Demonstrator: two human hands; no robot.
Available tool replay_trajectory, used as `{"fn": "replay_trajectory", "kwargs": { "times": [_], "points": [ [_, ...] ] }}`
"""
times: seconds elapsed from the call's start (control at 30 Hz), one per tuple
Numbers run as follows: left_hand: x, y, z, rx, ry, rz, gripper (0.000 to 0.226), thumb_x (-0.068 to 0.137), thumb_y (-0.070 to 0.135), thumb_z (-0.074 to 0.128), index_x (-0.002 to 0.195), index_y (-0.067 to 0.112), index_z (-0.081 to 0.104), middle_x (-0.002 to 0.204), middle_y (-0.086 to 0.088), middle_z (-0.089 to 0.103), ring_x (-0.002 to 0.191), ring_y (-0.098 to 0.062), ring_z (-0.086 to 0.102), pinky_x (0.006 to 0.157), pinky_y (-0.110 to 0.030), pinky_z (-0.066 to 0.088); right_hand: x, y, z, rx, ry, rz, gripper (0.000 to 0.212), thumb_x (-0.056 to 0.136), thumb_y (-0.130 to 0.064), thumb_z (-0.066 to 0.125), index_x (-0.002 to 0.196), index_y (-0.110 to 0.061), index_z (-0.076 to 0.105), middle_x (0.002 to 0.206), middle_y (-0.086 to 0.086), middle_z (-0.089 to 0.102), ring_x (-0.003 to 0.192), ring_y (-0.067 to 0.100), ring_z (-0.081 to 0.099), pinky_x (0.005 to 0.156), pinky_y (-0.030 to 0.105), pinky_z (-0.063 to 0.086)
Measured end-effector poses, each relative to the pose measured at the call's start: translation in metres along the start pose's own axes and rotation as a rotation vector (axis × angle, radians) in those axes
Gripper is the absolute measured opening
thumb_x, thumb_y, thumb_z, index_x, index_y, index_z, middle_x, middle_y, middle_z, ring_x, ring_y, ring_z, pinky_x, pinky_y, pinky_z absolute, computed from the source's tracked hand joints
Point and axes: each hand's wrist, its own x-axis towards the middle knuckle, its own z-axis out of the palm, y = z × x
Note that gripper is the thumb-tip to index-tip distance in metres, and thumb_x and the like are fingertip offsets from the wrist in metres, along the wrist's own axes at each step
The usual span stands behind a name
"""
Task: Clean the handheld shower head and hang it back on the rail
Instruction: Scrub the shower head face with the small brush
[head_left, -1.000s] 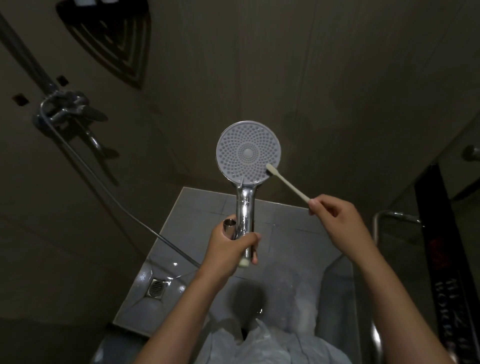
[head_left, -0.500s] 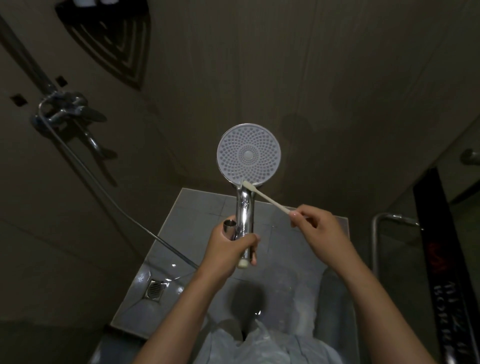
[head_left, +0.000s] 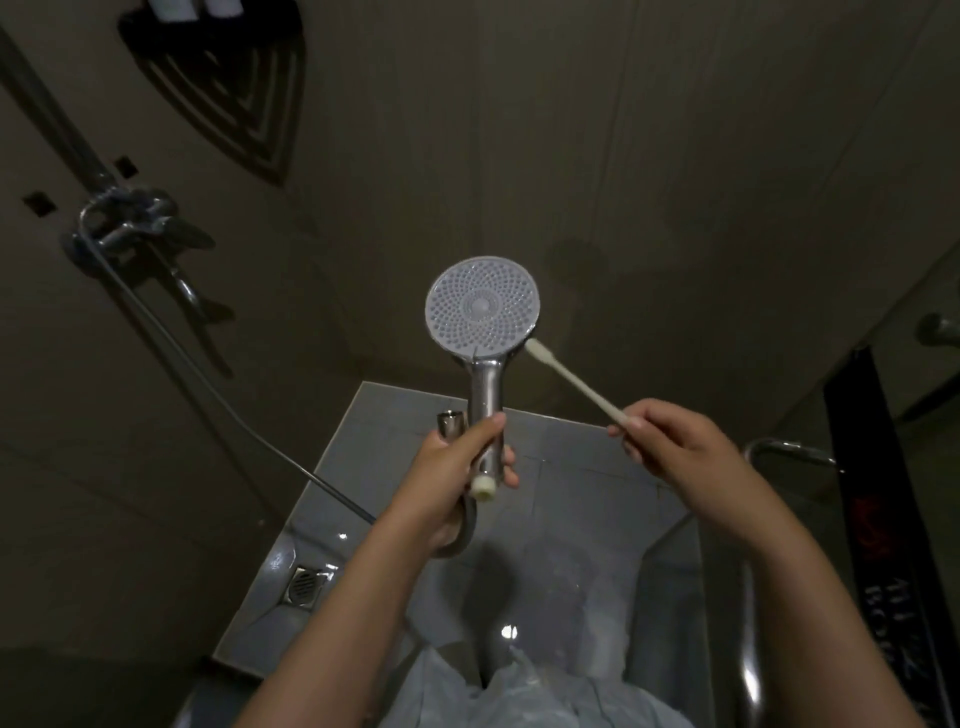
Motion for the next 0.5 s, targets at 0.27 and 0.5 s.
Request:
{"fn": "replay_trajectory", "kwargs": {
  "times": [0.27, 0.5],
  "points": [
    [0.005, 0.02, 0.002, -0.04, 0.021, -0.064, 0.014, 0.087, 0.012, 0.059, 0.077, 0.005, 0.064, 0.052, -0.003, 0.06, 0.041, -0.012, 0.057, 0.049, -0.022, 0.038, -0.01, -0.03, -0.006, -0.307, -0.126, -0.036, 0.023, 0.093, -0.027, 0.051, 0.074, -0.025, 0.064, 0.057, -0.005, 0.05, 0.056, 0.008, 0.043, 0.057, 0.03, 0.034],
    [-0.001, 0.017, -0.001, -0.002, 0.053, -0.075, 0.018, 0.084, 0.014, 0.065, 0.068, 0.005, 0.06, 0.052, -0.006, 0.059, 0.04, -0.016, 0.056, 0.049, -0.024, 0.044, -0.015, -0.041, -0.001, -0.367, -0.249, -0.005, 0.029, 0.077, -0.057, 0.054, 0.077, -0.032, 0.069, 0.062, 0.003, 0.056, 0.055, 0.012, 0.047, 0.057, 0.035, 0.038]
  ]
}}
